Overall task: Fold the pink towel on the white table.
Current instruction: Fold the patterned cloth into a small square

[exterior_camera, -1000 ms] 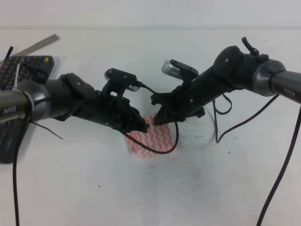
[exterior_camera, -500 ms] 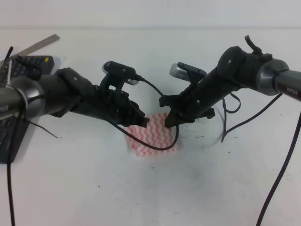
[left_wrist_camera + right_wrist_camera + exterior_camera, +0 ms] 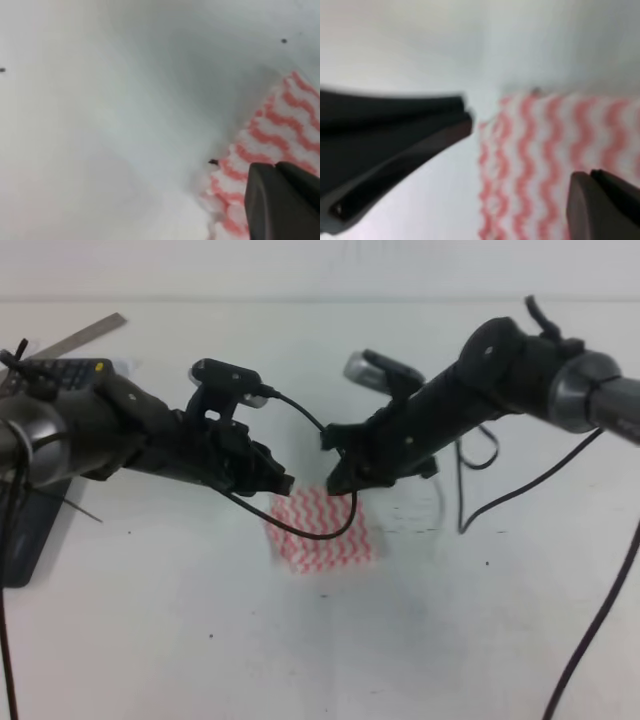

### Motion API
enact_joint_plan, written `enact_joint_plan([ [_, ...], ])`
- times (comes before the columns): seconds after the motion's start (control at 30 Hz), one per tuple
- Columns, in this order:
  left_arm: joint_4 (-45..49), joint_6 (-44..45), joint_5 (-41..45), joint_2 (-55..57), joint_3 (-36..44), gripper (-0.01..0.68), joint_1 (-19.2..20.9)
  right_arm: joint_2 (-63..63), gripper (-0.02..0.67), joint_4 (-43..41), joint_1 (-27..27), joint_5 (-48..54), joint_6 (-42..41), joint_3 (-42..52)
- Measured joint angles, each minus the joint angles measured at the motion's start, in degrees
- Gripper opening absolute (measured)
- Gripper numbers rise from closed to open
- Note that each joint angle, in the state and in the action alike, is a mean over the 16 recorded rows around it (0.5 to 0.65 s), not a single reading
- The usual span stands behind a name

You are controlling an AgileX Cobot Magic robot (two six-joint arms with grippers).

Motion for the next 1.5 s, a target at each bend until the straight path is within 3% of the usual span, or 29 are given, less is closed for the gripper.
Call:
enact_joint_plan([
  [0.33,-0.28,0.00,1.54,-0.06,0.00,-0.002,1.03,1.25,-0.018,-0.63,1.65,-2.17,0.58,-0.06],
  [0.87,-1.19,0.28,4.06,-0.07,-0.01,-0.002,0.79,1.04,-0.018,-5.33,-0.21,-1.34,4.98,-0.20],
  [1.5,-5.63,4.36,5.62,3.69,0.11,-0.002,-5.27,-6.08,-0.018,-9.49,-3.31,1.10,6.55,-0.07],
])
